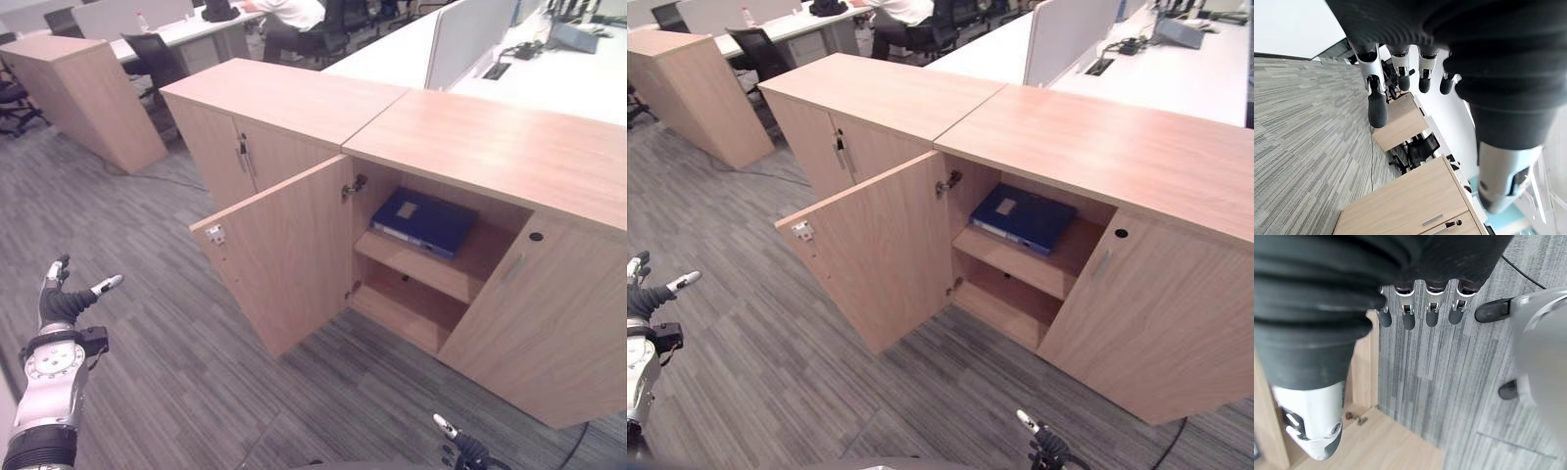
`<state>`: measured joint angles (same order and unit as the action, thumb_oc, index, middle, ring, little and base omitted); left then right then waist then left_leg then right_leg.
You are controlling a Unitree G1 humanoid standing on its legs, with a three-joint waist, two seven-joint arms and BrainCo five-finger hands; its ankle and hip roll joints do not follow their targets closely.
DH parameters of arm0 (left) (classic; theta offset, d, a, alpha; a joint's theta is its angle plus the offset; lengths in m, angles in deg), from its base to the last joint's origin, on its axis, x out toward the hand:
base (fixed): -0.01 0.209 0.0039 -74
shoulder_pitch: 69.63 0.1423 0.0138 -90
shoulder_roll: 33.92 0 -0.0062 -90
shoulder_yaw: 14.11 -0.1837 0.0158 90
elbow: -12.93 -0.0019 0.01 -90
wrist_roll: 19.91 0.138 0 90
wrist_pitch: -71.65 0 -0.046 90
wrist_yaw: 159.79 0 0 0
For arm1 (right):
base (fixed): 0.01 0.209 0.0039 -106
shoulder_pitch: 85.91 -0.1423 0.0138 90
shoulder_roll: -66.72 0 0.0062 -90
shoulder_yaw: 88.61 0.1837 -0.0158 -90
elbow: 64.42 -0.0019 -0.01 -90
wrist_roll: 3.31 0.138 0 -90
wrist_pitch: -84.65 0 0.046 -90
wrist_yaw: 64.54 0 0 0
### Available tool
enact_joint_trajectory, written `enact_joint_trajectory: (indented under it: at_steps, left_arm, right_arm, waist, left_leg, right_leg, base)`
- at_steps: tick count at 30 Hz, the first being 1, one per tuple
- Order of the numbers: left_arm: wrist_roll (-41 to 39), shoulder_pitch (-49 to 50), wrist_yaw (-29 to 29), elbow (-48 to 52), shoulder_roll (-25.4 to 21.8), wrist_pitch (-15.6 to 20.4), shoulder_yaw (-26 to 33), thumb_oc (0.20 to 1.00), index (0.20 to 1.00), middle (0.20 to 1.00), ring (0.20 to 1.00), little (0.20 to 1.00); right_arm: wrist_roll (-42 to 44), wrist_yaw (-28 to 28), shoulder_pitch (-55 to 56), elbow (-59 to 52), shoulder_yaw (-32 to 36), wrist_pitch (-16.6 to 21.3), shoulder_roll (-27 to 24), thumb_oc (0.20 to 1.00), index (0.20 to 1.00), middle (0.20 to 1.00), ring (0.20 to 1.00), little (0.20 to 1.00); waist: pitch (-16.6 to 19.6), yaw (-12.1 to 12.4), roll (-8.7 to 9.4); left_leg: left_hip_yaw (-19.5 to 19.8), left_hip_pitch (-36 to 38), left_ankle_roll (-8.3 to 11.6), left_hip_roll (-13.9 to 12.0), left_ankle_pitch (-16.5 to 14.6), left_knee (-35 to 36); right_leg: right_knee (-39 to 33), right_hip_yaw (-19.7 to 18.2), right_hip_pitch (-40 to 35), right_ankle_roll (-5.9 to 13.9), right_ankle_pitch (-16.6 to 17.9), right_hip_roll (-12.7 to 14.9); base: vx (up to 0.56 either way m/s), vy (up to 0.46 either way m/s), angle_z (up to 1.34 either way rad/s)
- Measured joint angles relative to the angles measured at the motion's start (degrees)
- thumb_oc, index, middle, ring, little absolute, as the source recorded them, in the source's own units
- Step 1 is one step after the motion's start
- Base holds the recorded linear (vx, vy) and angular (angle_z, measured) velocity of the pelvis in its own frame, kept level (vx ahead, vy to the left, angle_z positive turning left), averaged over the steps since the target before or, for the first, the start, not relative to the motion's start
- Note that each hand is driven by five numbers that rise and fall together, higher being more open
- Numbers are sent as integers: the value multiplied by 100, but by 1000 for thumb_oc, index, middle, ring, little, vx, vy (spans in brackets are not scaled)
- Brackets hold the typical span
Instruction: Put the empty folder in the office cabinet
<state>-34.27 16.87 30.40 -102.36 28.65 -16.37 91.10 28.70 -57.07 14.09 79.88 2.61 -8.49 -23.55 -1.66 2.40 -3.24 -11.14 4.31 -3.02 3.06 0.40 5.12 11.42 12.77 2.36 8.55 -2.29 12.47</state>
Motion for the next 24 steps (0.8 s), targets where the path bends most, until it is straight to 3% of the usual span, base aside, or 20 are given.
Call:
enact_joint_trajectory:
  at_steps: [1, 2, 3, 5, 8, 9, 12, 14, 15, 16, 18, 20, 21, 22, 24]
  left_arm:
    - [0, -135, -17, 2, -51, -19, -11, 1000, 1000, 1000, 1000, 1000]
    - [2, -342, -20, 12, -111, -4, -128, 1000, 1000, 1000, 1000, 1000]
    - [2, -393, -70, 15, -210, -4, -427, 1000, 1000, 1000, 1000, 1000]
    - [3, -343, -126, -92, -202, -8, -543, 1000, 1000, 1000, 1000, 1000]
    - [2, -366, -189, -363, -190, -25, -667, 1000, 1000, 1000, 1000, 1000]
    - [0, -361, -227, -616, -170, -61, -701, 1000, 1000, 1000, 1000, 1000]
    - [-14, -321, -235, -639, -141, -141, -699, 1000, 1000, 1000, 1000, 1000]
    - [-36, -316, -232, -637, -110, -131, -695, 1000, 1000, 1000, 1000, 1000]
    - [-51, -317, -213, -647, -22, -105, -688, 1000, 1000, 1000, 1000, 1000]
    - [-87, -303, -240, -609, 37, -117, -769, 1000, 1000, 1000, 1000, 1000]
    - [-111, -376, -245, -615, 27, -141, -875, 1000, 1000, 1000, 1000, 1000]
    - [-124, -398, -268, -690, 12, -162, -928, 1000, 1000, 1000, 1000, 1000]
    - [-158, -403, -274, -746, -23, -151, -937, 1000, 1000, 1000, 1000, 1000]
    - [-218, -403, -270, -778, -40, -151, -890, 1000, 1000, 1000, 1000, 1000]
    - [-223, -404, -278, -777, -15, -155, -892, 1000, 1000, 1000, 1000, 1000]
  right_arm:
    - [0, -4, -87, 83, 122, -6, -1, 1000, 1000, 1000, 1000, 1000]
    - [4, -57, -219, 292, 272, -27, -81, 1000, 1000, 1000, 1000, 1000]
    - [1, -61, -250, 412, 202, -117, -107, 1000, 1000, 1000, 1000, 1000]
    - [2, -10, -298, 432, -108, -127, -62, 1000, 1000, 1000, 1000, 1000]
    - [7, 44, -342, 440, -119, -126, -50, 1000, 1000, 1000, 1000, 1000]
    - [9, 4, -345, 529, -101, -118, -72, 1000, 1000, 1000, 1000, 1000]
    - [24, 0, -447, 908, -109, -113, -64, 1000, 1000, 1000, 1000, 1000]
    - [59, -1, -465, 943, -107, -105, -74, 1000, 1000, 1000, 1000, 1000]
    - [60, -2, -479, 953, -105, -89, -76, 1000, 1000, 1000, 1000, 1000]
    - [62, 7, -449, 925, -125, -85, -46, 1000, 1000, 1000, 1000, 1000]
    - [67, -28, -585, 993, -142, -62, -46, 1000, 1000, 1000, 1000, 1000]
    - [71, -48, -617, 1028, -136, -41, -144, 1000, 1000, 1000, 1000, 1000]
    - [66, -74, -622, 996, -138, -32, -181, 1000, 1000, 1000, 1000, 1000]
    - [66, -96, -637, 943, -122, 27, -242, 1000, 1000, 1000, 1000, 1000]
    - [66, -122, -680, 941, -113, 28, -297, 1000, 1000, 1000, 1000, 1000]
  waist:
    - [-87, -17, -64]
    - [-271, -53, -107]
    - [-275, -70, -96]
    - [-269, -197, -63]
    - [-278, -301, 36]
    - [-273, -327, 115]
    - [-276, -217, 207]
    - [-230, -192, 269]
    - [-239, -190, 259]
    - [-195, -170, 351]
    - [-353, -3, 746]
    - [-406, 7, 844]
    - [-405, 14, 859]
    - [-424, 34, 817]
    - [-528, -18, 634]
  left_leg:
    - [-60, 15, -120, -22, -32, -25]
    - [-144, 80, -180, -29, -46, -40]
    - [-223, 139, -180, 48, -130, -37]
    - [-247, 193, -133, 80, -146, -35]
    - [-251, 28, -120, 64, -102, -99]
    - [-227, 4, -127, 94, -90, -102]
    - [-166, 98, -124, 100, -92, -86]
    - [-117, 156, -72, 59, -122, -116]
    - [-56, 138, -26, 20, -153, -202]
    - [-67, -29, 189, -13, -300, -474]
    - [-99, -632, 319, -74, -385, -1683]
    - [-102, -1235, 421, -228, -450, -2656]
    - [-49, -1295, 438, -330, -438, -2428]
    - [328, -1232, 562, -527, -356, -1604]
    - [591, -1160, 747, -821, -180, -1076]
  right_leg:
    - [681, 85, 342, 12, 4, 112]
    - [1591, 443, 716, 5, 32, 411]
    - [2061, 842, 900, -146, -74, 696]
    - [1730, 802, 1006, -120, -322, 491]
    - [1076, 681, 1031, -201, -476, -75]
    - [567, 678, 809, -219, -466, -410]
    - [-191, 686, 283, -367, -292, -656]
    - [-378, 729, 83, -437, -63, -786]
    - [-217, 741, 75, -568, -155, -817]
    - [-169, 685, 143, -657, -255, -827]
    - [-111, 670, 221, -1035, -364, -741]
    - [-424, 662, 38, -1309, -161, -761]
    - [-639, 628, -44, -1226, -106, -837]
    - [-809, 509, -85, -1135, -18, -969]
    - [-884, 480, -180, -1072, 24, -1093]
  base:
    - [108, 167, -23]
    - [47, 32, -24]
    - [-18, -27, -35]
    - [-28, -92, -20]
    - [61, -119, 6]
    - [95, -128, 18]
    - [90, -150, 13]
    - [40, -229, 10]
    - [-86, -198, 27]
    - [-57, -233, 15]
    - [-98, -84, 2]
    - [-9, 57, -5]
    - [64, 70, -27]
    - [69, 81, -37]
    - [57, 69, -27]
